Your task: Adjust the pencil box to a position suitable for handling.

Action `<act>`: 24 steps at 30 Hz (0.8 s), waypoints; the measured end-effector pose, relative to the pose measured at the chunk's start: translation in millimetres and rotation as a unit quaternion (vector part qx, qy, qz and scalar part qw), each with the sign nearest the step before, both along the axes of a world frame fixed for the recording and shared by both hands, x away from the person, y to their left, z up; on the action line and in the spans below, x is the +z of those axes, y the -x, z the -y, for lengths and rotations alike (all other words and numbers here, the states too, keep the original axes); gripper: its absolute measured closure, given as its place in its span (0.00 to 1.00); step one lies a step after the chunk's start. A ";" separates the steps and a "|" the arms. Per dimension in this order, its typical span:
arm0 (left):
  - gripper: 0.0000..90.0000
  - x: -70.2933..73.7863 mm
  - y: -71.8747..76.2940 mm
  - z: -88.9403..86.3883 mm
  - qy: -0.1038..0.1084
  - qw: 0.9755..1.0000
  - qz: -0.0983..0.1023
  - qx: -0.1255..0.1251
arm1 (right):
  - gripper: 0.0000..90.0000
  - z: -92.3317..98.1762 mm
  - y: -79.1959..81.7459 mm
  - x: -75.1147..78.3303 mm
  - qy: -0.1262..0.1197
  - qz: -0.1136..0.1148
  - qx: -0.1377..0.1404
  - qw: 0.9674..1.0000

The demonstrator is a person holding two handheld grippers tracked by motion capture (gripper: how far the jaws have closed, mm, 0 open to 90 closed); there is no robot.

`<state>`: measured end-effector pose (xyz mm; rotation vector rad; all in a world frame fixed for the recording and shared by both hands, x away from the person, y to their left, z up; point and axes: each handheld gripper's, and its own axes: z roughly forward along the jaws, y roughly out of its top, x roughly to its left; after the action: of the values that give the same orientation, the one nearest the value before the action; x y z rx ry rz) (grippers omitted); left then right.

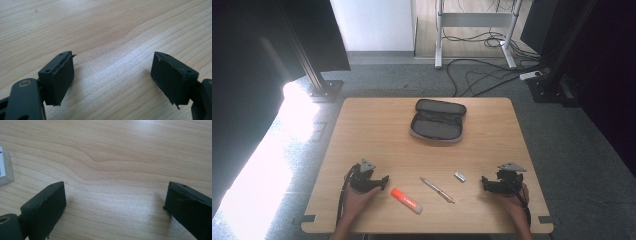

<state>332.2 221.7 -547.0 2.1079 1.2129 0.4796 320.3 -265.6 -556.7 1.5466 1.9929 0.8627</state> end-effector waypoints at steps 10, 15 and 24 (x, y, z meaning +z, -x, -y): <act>0.21 0.1 0.0 -0.2 0.001 1.000 0.000 0.001 | 0.05 -0.5 1.8 0.1 -0.001 0.003 -0.006 1.000; 0.22 0.1 -0.1 -0.1 0.002 1.000 0.000 0.002 | 0.06 -0.5 1.8 0.1 -0.002 0.003 -0.007 1.000; 0.22 0.2 -4.1 2.9 0.002 1.000 0.000 0.009 | 0.11 -6.6 1.7 1.1 0.000 0.009 -0.007 1.000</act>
<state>336.3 218.8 -546.8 2.0959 1.2340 0.4848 318.6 -259.0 -555.6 1.5459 1.9659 0.8686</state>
